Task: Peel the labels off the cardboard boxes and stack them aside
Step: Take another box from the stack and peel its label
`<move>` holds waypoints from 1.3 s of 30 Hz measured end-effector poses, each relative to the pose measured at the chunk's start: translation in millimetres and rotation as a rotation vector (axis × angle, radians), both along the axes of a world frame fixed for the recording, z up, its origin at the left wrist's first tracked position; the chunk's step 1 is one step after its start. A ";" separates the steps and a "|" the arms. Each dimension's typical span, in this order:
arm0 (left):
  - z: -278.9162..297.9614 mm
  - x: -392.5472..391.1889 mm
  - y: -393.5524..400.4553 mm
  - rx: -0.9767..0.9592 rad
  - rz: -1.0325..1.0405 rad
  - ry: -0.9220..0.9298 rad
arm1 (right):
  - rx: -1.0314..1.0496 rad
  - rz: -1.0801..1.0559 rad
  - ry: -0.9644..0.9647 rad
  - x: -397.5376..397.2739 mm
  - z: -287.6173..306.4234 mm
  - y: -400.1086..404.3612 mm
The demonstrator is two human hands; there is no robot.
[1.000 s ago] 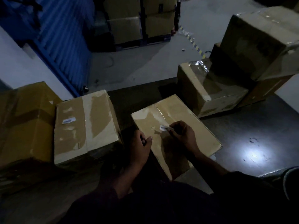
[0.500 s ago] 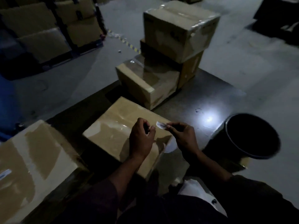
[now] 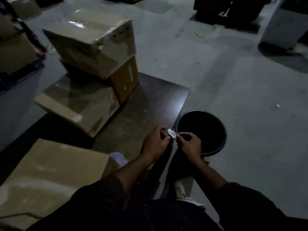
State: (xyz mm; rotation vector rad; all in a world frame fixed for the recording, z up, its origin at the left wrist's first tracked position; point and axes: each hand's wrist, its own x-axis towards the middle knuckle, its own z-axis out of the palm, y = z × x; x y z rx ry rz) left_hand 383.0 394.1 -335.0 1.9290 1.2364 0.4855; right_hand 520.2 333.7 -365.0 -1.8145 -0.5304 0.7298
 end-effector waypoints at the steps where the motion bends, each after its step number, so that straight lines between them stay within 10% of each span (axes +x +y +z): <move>1: -5.7 22.8 5.0 -0.029 -0.050 0.024 | -0.032 -0.030 -0.020 21.6 -6.9 2.3; 23: -53.6 183.8 45.2 -0.236 -0.102 0.237 | -0.393 -0.050 0.040 166.6 -68.8 32.0; 39: 23.8 -38.2 14.4 0.134 0.746 -0.096 | 0.107 0.903 -0.093 -57.9 32.2 84.2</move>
